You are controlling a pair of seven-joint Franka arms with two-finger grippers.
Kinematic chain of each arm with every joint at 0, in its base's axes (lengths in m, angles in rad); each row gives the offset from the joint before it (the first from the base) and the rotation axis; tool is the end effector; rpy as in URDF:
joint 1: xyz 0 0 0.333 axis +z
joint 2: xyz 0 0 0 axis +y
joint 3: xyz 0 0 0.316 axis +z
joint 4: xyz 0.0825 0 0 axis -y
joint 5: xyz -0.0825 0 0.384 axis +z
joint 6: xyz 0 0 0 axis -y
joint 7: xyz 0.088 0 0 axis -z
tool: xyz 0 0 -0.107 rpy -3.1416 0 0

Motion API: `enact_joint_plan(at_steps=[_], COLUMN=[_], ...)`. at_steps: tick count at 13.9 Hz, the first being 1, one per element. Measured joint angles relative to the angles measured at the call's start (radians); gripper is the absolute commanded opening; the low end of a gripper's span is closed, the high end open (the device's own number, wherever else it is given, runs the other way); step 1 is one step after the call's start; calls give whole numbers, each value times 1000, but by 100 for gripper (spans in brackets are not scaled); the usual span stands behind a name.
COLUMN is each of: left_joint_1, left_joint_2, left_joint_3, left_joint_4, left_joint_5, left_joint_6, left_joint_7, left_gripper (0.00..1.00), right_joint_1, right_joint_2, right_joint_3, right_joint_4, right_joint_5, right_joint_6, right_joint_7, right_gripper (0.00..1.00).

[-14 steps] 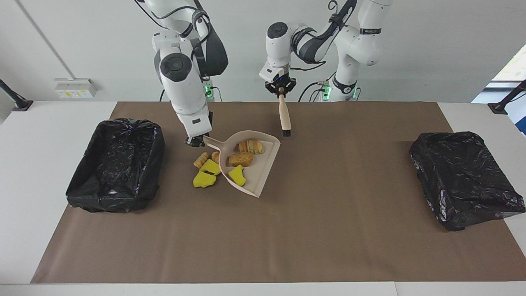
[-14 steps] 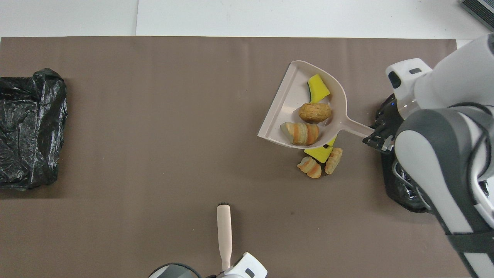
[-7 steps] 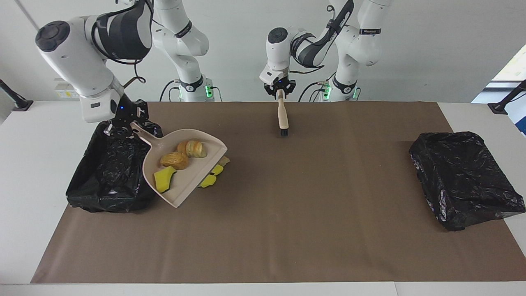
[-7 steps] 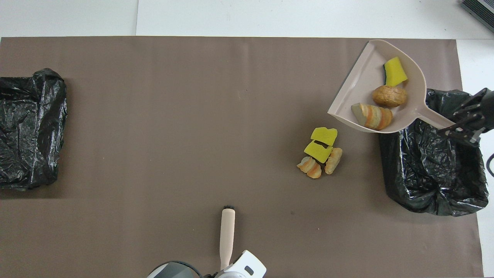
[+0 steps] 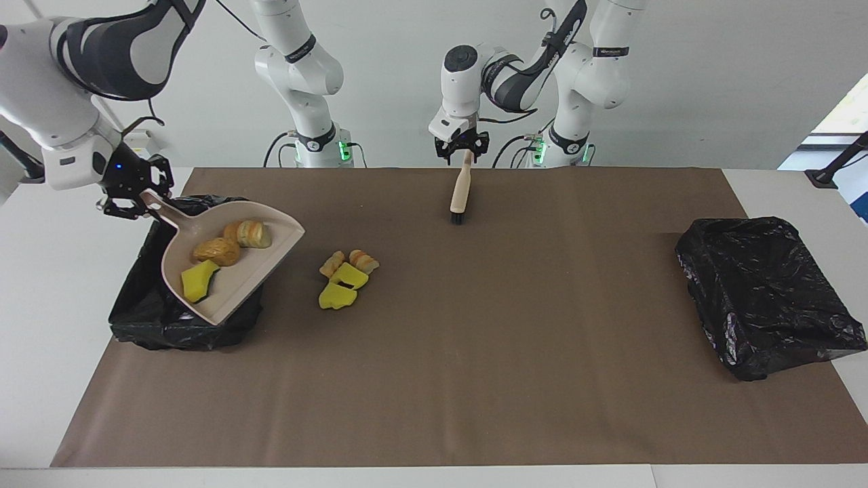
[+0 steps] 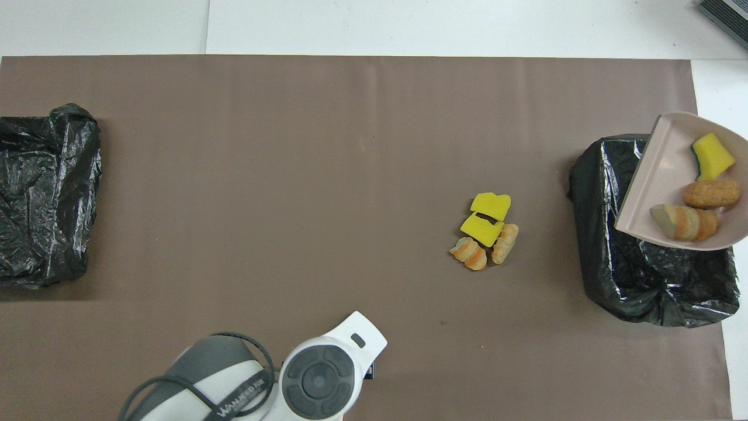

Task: Sweep and dump trash in bin
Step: 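Tip the dustpan with the right gripper to dump trash into the bin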

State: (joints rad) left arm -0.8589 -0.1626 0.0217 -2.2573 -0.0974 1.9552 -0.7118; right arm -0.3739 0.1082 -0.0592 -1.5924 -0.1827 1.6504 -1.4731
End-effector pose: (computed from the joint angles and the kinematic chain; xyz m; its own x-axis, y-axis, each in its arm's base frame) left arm 0.3143 -0.3581 0.4196 0.9833 -0.0797 -0.1639 -0.0850 -0.9961 -0.0255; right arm 0.5289 -0.2627 0.5609 0.4777 0.8576 -0.1906 0.8700 -0.4920 -0.0330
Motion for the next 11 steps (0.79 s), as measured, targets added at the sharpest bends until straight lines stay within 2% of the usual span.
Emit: enact_joint_plan(at_steps=[3,5,8,11], left_joint_1=[186,300,403,491], left_joint_2=[7,9,30,51], left_joint_3=[7,8,9,9], left_joint_4=[161,258,412,566], left_joint_5=[1,11,90,117], left_joint_6=[-67,-111,-248,-319], left_joint_7=[185,302,437,537], left_gripper=[100,100,100,100], right_joint_1=[0,5,43,71], right_joint_2=[-3,-4,-26,-48], right_joint_3=[-29,-26,-16,-15], right_joint_4=[1,-5,-80,-168], right_joint_5=[-108,-225,-406,-538], right_joint_6=[114,138,233,297], right_joint_7=[-93,-128,-140,-140], right_gripper=[0,0,0,0])
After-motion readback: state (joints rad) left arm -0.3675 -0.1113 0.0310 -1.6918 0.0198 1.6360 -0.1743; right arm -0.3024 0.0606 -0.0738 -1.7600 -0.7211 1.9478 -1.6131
